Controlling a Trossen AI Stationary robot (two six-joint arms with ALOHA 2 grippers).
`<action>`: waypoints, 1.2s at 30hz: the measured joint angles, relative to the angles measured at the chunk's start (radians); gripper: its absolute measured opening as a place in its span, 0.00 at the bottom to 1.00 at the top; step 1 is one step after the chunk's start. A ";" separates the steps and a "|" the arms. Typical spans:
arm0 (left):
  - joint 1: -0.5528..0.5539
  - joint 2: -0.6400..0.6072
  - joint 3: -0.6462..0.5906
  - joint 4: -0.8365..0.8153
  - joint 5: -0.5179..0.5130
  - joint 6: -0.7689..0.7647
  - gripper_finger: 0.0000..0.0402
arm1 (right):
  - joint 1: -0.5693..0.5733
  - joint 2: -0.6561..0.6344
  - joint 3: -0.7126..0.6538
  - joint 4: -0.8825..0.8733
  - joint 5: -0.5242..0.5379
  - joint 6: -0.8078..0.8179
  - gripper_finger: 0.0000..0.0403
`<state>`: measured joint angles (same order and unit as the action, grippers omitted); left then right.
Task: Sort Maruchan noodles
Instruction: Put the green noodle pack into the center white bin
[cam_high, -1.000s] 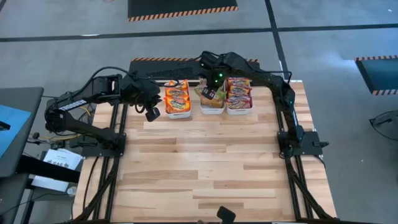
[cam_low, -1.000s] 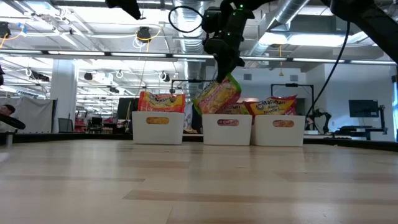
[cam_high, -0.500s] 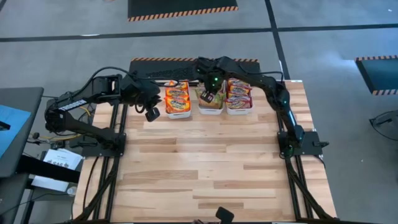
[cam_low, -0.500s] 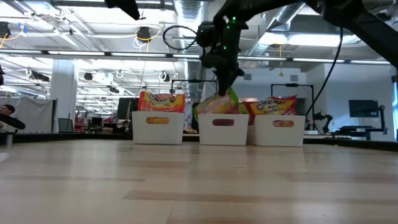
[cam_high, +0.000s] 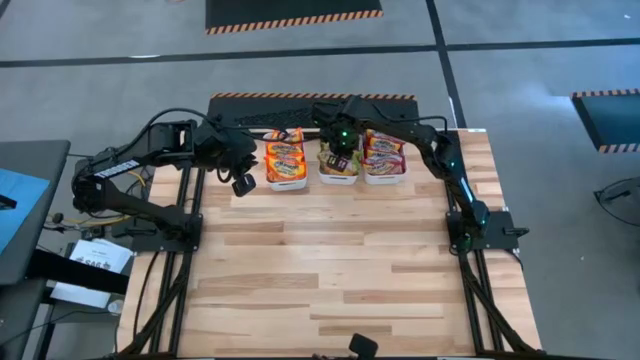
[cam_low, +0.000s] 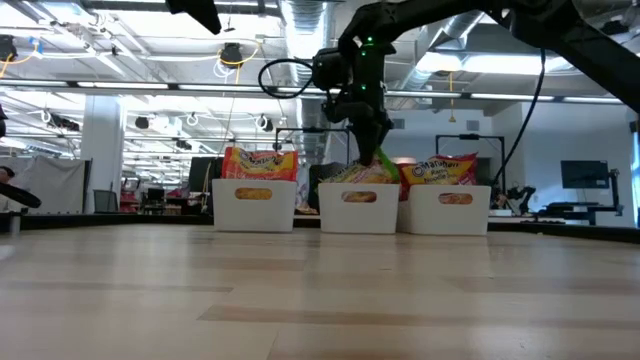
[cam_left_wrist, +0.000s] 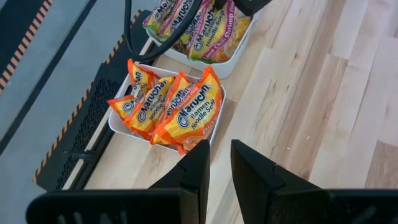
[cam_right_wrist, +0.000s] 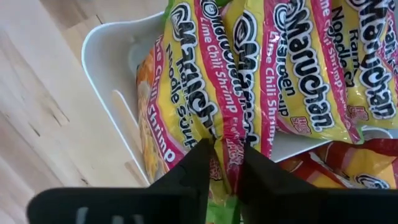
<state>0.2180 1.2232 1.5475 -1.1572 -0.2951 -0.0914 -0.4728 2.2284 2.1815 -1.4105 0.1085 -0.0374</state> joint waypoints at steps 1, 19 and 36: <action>0.000 0.000 0.000 0.000 0.000 0.000 0.13 | 0.000 0.000 0.000 0.000 0.000 -0.010 0.23; 0.000 0.000 0.000 0.004 0.000 0.000 0.13 | -0.006 -0.013 0.169 -0.159 -0.066 0.109 0.50; 0.000 0.000 0.000 0.004 0.000 -0.009 0.13 | 0.031 -0.029 -0.006 -0.141 -0.162 0.165 0.44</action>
<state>0.2179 1.2232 1.5475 -1.1534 -0.2951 -0.1003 -0.4420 2.1998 2.1755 -1.5519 -0.0536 0.1274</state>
